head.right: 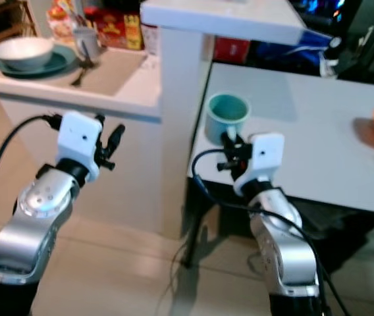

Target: Setting the table

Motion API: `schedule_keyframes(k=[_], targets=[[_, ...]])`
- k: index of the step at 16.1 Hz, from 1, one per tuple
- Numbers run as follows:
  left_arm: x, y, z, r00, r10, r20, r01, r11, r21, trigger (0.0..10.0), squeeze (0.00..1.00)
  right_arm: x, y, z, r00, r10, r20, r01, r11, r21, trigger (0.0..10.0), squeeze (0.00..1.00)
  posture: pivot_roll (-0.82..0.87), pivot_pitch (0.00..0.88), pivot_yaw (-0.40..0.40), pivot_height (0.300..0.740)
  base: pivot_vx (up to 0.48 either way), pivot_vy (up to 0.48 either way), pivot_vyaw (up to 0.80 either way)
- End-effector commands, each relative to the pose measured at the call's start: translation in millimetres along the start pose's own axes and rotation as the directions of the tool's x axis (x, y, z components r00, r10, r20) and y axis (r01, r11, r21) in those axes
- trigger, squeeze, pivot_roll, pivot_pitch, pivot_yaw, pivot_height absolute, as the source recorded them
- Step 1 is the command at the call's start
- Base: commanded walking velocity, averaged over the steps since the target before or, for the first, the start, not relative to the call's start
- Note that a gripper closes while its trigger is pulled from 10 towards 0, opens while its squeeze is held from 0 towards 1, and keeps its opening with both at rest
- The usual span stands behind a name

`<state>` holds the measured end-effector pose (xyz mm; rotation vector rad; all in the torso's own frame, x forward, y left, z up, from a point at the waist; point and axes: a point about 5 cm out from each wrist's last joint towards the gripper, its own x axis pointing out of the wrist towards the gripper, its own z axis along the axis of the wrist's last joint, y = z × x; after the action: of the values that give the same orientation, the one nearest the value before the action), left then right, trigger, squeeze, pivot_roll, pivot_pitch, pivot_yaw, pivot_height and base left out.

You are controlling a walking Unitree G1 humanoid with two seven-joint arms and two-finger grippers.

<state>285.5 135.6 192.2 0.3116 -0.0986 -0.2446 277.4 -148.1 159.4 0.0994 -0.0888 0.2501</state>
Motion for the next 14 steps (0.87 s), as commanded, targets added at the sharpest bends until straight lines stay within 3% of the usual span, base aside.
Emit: schedule_keyframes(k=[1,3,6,8,14], targets=[[0.6,3.5,0,1.0,0.01,0.001,-0.01,1.0,0.01,10.0,0.0,2.1,2.1,5,1.0,-0.003,0.023,0.003,1.0,-0.01,10.0,0.0,-0.03,0.0,-0.022,0.74,0.0,-0.48,0.0],[1.8,4.3,2,1.0,0.013,0.008,-0.013,1.0,0.014,10.0,0.0,3.3,-1.4,9,0.999,-0.004,0.036,0.006,0.999,-0.042,10.0,0.0,-0.03,0.0,-0.022,0.74,0.0,-0.48,0.0],[1.9,4.0,4,1.0,0.008,0.014,-0.008,1.0,0.025,10.0,0.0,4.0,-5.9,12,0.998,-0.025,0.054,0.029,0.997,-0.068,10.0,0.0,-0.03,0.0,-0.019,0.74,0.0,-0.48,0.8],[2.2,2.9,4,1.0,-0.002,0.016,0.002,0.999,0.035,10.0,0.0,2.4,-10.0,11,0.996,-0.068,0.064,0.068,0.998,0.001,10.0,0.0,-0.03,0.0,-0.017,0.74,0.0,-0.48,0.0],[3.9,2.3,5,1.0,-0.003,0.017,0.003,0.999,0.038,10.0,0.0,2.0,-10.7,11,0.995,-0.073,0.066,0.072,0.997,0.011,10.0,0.0,-0.03,0.0,-0.011,0.74,0.0,-0.48,0.0]])
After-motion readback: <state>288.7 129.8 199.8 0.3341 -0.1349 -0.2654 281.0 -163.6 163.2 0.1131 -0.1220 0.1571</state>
